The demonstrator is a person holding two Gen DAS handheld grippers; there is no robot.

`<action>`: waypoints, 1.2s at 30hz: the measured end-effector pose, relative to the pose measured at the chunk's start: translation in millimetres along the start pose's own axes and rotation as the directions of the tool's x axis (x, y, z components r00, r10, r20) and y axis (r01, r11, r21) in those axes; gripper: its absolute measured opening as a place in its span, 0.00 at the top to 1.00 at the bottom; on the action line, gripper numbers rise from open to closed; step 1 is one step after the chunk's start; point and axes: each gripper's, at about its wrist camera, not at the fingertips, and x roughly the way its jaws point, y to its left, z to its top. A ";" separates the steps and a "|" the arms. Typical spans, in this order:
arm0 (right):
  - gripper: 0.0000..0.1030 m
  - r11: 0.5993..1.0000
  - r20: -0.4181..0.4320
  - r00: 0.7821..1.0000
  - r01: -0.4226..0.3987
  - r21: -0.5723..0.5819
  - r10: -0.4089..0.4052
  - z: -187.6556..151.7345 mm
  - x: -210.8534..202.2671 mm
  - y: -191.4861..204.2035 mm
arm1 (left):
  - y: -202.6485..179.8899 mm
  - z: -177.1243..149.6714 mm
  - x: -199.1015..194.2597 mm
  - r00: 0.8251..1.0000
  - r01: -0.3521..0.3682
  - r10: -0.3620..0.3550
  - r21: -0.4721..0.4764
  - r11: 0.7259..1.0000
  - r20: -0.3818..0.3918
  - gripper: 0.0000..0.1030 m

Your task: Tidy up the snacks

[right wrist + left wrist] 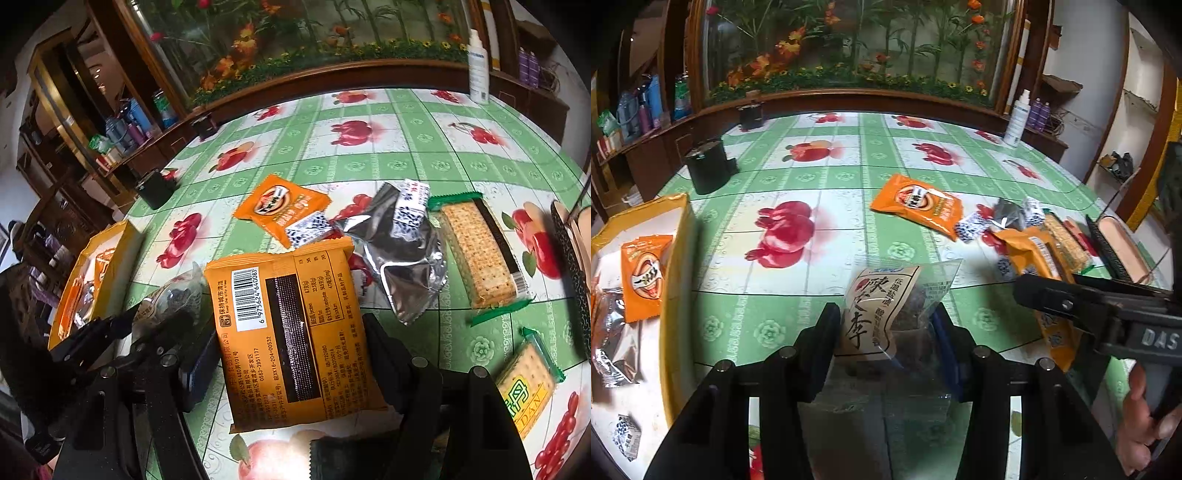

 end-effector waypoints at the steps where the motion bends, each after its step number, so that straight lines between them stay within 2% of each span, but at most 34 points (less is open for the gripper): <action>1: 0.25 1.000 -0.001 1.000 -0.003 0.007 0.003 0.4 0.4 -1.9 | 0.0 0.2 -0.3 1.000 0.003 -0.003 -0.001 1.000 0.000 0.53; 16: 0.25 0.999 -0.034 0.999 0.001 0.054 0.001 -2.6 7.9 -13.1 | 1.8 4.7 -2.9 1.000 -0.003 0.004 -0.022 1.000 0.026 0.56; 28: 0.25 0.998 0.002 0.999 -0.034 0.060 0.034 -1.7 -4.5 -9.1 | 1.0 4.7 -2.0 1.000 -0.002 0.003 -0.016 1.000 0.028 0.56; 36: 0.25 0.999 0.019 0.999 -0.029 0.040 0.028 -4.0 -8.1 -2.9 | 0.8 5.2 -1.9 1.000 -0.003 0.003 -0.008 1.000 0.031 0.56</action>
